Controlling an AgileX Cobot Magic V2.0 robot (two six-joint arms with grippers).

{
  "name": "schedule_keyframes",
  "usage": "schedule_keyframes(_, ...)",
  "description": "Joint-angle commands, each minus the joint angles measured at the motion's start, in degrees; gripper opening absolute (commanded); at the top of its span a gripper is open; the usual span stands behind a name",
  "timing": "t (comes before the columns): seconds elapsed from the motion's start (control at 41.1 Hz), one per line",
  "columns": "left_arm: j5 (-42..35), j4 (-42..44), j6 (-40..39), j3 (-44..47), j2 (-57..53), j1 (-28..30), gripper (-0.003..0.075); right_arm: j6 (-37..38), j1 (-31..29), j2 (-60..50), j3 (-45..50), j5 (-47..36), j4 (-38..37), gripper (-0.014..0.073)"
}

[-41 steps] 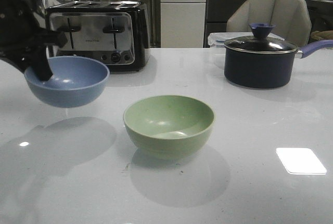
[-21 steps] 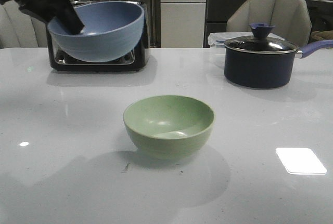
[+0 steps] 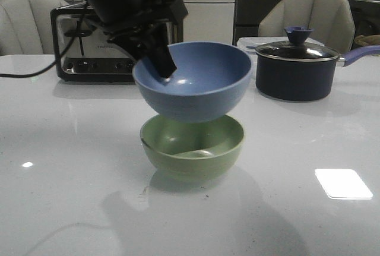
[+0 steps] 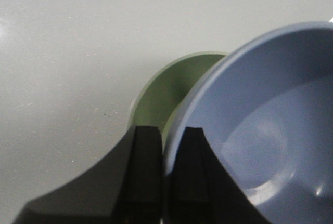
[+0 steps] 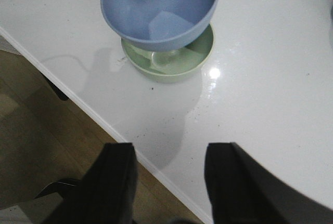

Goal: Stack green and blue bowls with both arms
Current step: 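Carry the blue bowl over the green bowl and lower it inside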

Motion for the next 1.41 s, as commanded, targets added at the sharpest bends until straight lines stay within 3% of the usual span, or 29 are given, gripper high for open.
schedule_keyframes(0.0, -2.6, -0.8, -0.9, -2.3, -1.0, -0.6, 0.01, -0.3, 0.0, -0.2, -1.4, -3.4, 0.6, 0.0426)
schedule_keyframes(0.17, -2.7, 2.4, -1.4, -2.3, 1.2, -0.6, 0.01, -0.3, 0.0, -0.2, -1.4, -3.4, 0.6, 0.0426)
schedule_keyframes(0.584, -5.7, 1.1, -1.4, -2.3, 2.3, -0.6, 0.0111, -0.3, 0.0, -0.2, -1.4, -3.4, 0.6, 0.0426)
schedule_keyframes(0.657, -5.7, 1.1, -1.4, -2.3, 2.3, -0.6, 0.0165, -0.3, 0.0, -0.2, -1.4, -3.4, 0.6, 0.0426)
schedule_keyframes(0.827, -4.9, 0.9, -1.4, -2.3, 2.3, -0.6, 0.0396, -0.3, 0.0, -0.2, -1.4, -3.4, 0.6, 0.0426)
schedule_keyframes(0.948, -4.7, 0.9, -1.4, -2.3, 2.3, -0.6, 0.0489, -0.3, 0.0, -0.2, -1.4, -3.4, 0.6, 0.0426)
schedule_keyframes(1.386, -2.7, 3.6, -1.4, -1.7, -6.9, -0.6, 0.05, -0.3, 0.0, -0.2, -1.4, -3.4, 0.6, 0.0426)
